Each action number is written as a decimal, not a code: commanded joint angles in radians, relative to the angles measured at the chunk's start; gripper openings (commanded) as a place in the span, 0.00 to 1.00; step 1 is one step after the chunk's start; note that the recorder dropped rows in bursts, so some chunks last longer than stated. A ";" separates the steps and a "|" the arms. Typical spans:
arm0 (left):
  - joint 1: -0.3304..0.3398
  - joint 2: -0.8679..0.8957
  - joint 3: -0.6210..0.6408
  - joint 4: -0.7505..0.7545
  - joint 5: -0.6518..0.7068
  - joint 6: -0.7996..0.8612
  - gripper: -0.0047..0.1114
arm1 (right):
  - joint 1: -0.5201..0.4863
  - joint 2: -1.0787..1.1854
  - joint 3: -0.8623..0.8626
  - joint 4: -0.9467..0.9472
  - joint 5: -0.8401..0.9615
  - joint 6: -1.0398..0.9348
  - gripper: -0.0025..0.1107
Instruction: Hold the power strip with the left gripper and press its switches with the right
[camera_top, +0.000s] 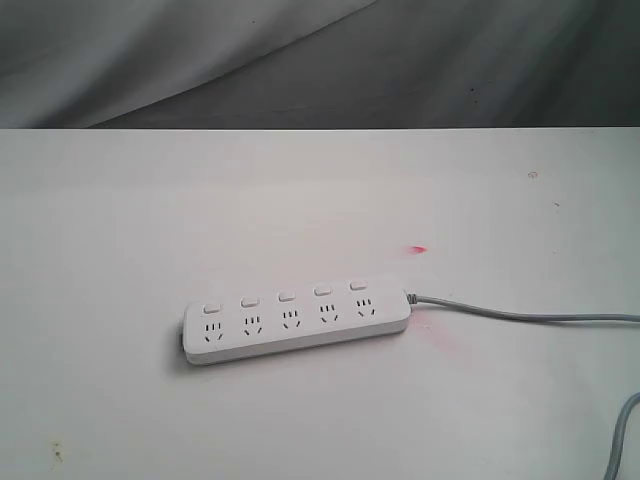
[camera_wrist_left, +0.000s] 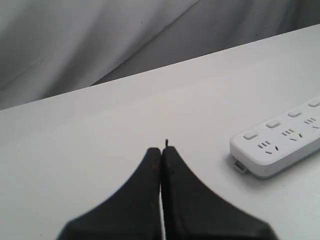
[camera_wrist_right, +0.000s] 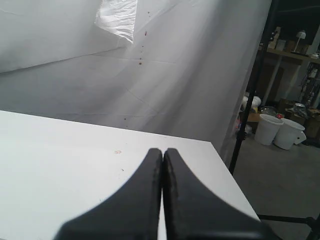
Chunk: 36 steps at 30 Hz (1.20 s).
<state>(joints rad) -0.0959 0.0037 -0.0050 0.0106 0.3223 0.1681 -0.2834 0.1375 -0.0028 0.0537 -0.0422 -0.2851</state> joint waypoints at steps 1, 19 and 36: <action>-0.007 -0.004 0.005 0.037 -0.008 -0.003 0.05 | -0.005 -0.004 0.003 -0.009 0.000 0.006 0.02; -0.007 -0.004 0.005 0.114 -0.362 -0.011 0.05 | -0.005 -0.004 0.003 -0.009 0.000 0.006 0.02; -0.007 -0.004 0.005 0.108 -0.455 -0.013 0.05 | -0.005 -0.004 0.003 -0.009 0.000 0.006 0.02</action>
<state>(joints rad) -0.0959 0.0037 -0.0050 0.1300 -0.1221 0.1681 -0.2834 0.1375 -0.0028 0.0537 -0.0422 -0.2851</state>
